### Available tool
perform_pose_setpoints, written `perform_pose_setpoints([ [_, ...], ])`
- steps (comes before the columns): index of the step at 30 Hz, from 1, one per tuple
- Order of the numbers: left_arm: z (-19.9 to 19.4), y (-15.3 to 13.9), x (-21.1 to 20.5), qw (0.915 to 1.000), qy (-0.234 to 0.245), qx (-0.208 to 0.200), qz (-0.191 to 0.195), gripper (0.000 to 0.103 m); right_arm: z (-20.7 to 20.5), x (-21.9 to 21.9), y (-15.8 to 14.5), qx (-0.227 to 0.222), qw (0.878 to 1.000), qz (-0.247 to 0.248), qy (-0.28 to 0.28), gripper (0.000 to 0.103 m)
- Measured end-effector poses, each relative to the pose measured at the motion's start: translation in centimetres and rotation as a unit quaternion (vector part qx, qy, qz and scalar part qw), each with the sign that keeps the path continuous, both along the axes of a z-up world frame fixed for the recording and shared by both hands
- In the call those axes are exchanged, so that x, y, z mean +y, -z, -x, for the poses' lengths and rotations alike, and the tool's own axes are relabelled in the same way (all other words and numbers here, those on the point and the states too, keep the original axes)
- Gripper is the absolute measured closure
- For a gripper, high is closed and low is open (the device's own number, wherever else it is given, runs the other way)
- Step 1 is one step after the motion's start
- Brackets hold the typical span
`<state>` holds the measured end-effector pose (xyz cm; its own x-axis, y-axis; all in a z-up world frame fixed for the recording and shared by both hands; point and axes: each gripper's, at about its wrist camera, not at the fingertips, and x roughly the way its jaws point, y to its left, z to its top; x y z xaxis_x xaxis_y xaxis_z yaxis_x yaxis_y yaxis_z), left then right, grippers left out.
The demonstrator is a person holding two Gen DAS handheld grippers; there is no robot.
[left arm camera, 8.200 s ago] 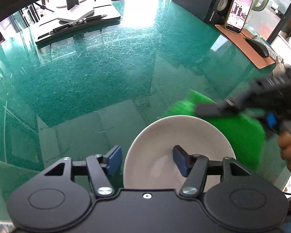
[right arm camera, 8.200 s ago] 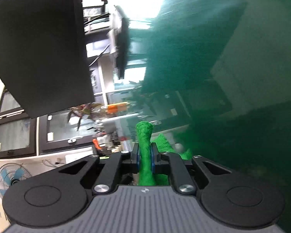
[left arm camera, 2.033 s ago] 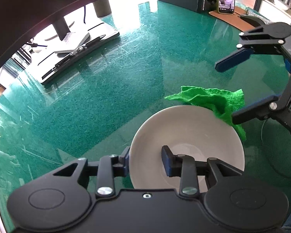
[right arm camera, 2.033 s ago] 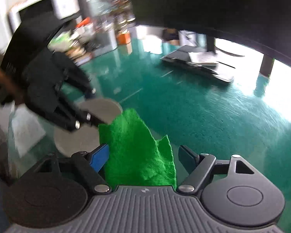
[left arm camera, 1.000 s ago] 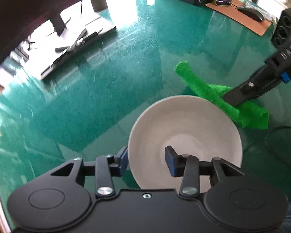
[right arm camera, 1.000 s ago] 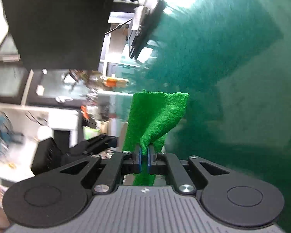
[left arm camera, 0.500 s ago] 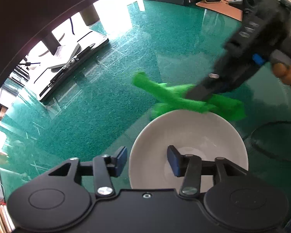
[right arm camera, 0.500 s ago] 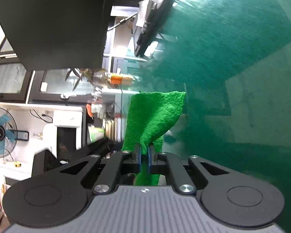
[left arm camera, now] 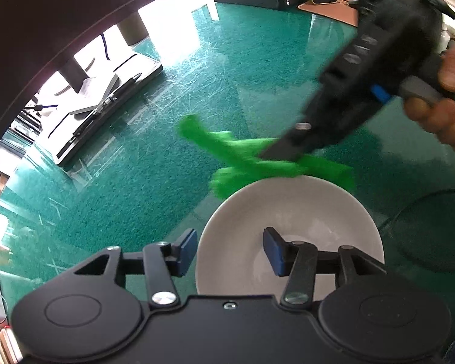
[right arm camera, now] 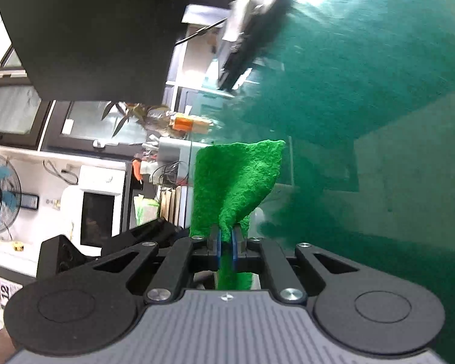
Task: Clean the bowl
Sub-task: 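Sweep the cloth over the bowl rim with the right gripper while the left holds the bowl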
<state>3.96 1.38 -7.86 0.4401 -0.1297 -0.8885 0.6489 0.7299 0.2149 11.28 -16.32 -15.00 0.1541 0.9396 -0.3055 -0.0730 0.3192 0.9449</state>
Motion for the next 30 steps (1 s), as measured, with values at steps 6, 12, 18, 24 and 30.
perform_pose_setpoints([
  [6,0.0,0.1,0.2,1.0000,0.004,0.003,0.003,0.043,1.2,-1.6,0.5,0.012,1.000,0.002,-0.002,0.095],
  [12,-1.4,0.0,1.2,0.9968,-0.047,0.054,0.035,0.046,4.9,-3.6,1.1,0.034,0.999,0.009,-0.003,0.095],
  [18,0.3,-0.5,2.7,0.9843,-0.125,0.098,0.077,0.046,6.3,-3.9,0.8,0.018,1.000,0.000,0.026,0.095],
  [24,1.4,0.4,2.5,0.9855,-0.124,0.091,0.071,0.042,6.0,-3.2,-0.3,-0.022,0.999,0.024,0.010,0.094],
  [30,1.2,0.3,2.8,0.9872,-0.113,0.082,0.077,0.041,5.4,-2.4,-2.3,-0.083,0.995,0.057,-0.026,0.094],
])
